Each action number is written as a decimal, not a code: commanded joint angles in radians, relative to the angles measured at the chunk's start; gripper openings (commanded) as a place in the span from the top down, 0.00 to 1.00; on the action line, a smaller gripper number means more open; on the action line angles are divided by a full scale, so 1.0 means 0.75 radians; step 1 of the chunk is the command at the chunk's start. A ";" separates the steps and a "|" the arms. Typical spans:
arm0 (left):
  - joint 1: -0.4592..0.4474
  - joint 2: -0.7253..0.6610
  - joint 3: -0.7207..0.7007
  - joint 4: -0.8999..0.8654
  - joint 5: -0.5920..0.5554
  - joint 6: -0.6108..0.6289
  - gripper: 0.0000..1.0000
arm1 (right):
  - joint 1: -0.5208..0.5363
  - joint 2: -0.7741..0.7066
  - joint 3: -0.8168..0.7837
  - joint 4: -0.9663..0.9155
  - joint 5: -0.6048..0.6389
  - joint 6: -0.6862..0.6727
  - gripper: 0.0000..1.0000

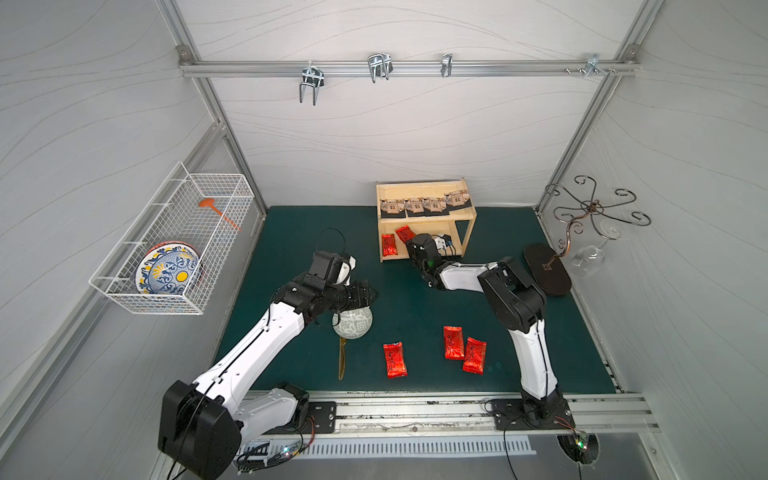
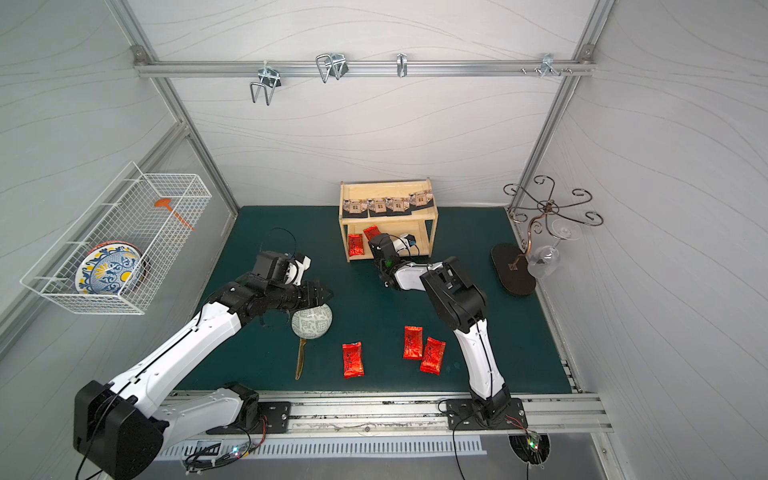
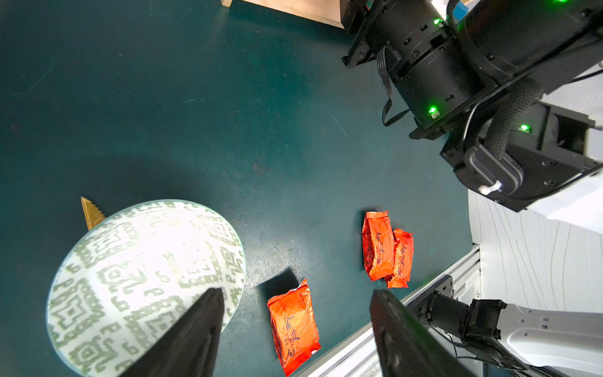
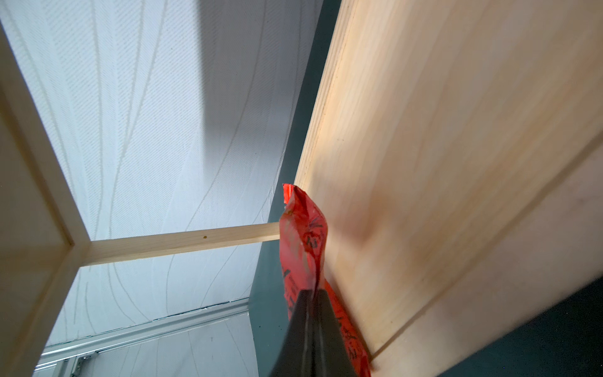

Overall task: Place the tea bags on the shelf by color
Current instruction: Place the tea bag on the shelf.

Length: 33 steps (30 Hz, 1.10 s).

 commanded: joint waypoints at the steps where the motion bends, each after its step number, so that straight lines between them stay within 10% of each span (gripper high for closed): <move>1: 0.005 -0.009 0.000 0.019 0.002 0.024 0.24 | 0.016 0.031 0.027 -0.036 0.027 -0.016 0.99; 33: 0.005 -0.032 -0.004 0.024 0.002 0.030 0.24 | 0.060 0.059 0.041 -0.102 -0.035 0.027 0.67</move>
